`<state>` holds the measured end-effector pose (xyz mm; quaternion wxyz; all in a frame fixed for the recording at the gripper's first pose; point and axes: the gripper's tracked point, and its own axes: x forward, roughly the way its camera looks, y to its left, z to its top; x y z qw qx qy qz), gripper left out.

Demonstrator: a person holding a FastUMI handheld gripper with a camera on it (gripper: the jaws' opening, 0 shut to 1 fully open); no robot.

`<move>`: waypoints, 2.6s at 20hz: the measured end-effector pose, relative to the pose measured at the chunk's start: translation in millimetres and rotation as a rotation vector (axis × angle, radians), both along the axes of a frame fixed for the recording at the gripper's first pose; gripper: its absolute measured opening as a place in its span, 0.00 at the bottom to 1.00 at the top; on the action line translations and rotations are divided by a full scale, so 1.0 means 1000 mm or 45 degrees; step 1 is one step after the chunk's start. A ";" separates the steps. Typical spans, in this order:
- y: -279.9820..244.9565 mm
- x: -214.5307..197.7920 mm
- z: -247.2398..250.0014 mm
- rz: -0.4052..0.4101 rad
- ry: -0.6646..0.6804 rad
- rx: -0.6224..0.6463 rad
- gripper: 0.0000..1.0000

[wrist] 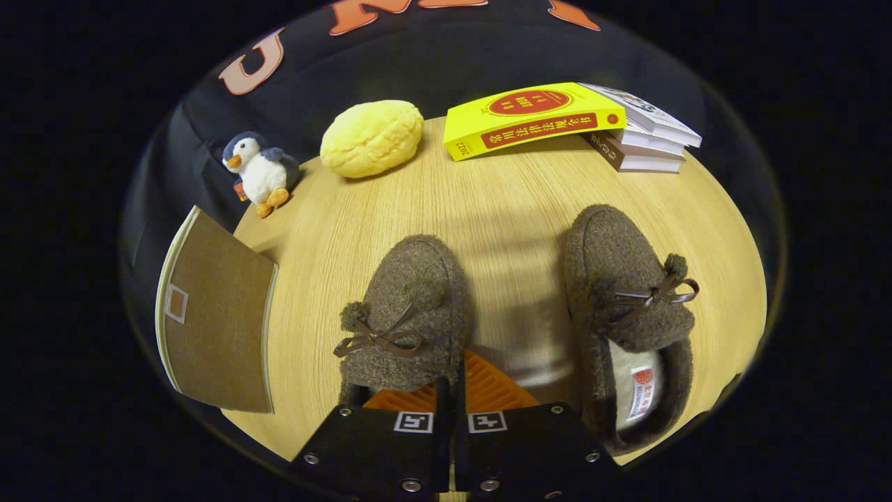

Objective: Open the storage box then place both shoes into the box .Put the left shoe in first, then the right shoe, with the right side of both shoes facing outward in a uniform manner.

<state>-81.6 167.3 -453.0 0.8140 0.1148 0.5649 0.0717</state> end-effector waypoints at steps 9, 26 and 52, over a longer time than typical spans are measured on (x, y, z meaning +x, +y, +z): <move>0.052 0.032 0.119 0.003 -0.117 0.120 0.02; 0.311 0.014 0.193 0.308 -0.074 0.160 0.03; 0.150 0.032 0.224 0.267 -0.278 0.136 0.79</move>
